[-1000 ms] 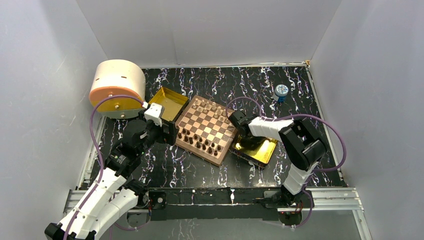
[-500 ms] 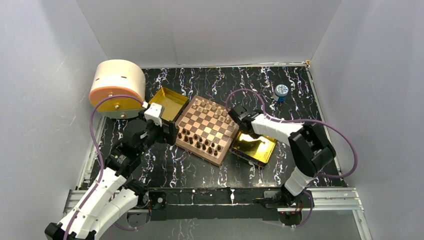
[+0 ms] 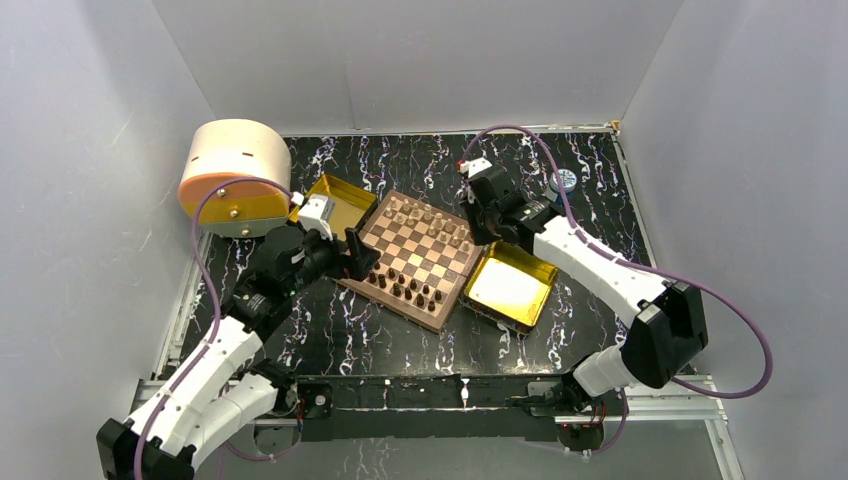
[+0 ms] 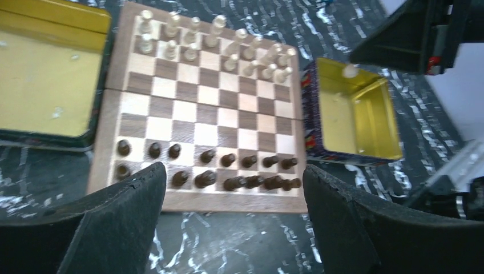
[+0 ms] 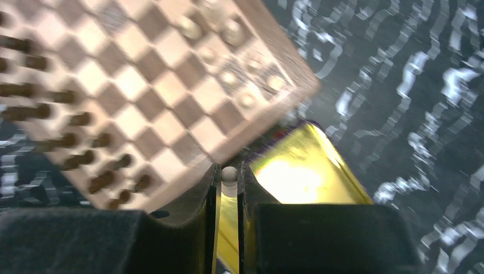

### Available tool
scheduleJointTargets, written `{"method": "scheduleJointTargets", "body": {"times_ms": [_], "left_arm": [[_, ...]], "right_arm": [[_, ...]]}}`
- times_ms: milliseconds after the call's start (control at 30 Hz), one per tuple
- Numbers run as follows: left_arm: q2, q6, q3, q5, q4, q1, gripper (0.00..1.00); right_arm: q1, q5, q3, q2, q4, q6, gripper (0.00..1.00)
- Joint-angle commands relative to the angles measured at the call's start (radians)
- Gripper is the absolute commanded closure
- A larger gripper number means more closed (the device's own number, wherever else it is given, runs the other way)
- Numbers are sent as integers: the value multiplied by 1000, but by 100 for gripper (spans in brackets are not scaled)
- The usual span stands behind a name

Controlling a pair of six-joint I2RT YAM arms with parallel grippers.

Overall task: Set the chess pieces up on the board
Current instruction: Pick up the chess piece from the storage box, then place the chess piece on the chessboard.

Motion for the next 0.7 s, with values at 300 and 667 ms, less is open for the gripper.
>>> {"method": "scheduleJointTargets", "body": {"times_ms": [300,667], "left_arm": [[306,-153,130,326,278,-6,23],[416,-184,125,456,442,-12,31]], "right_arm": [[7,-486,-16,-50,427,285,81],[8,-610,-74,-72,581,397,81]]}}
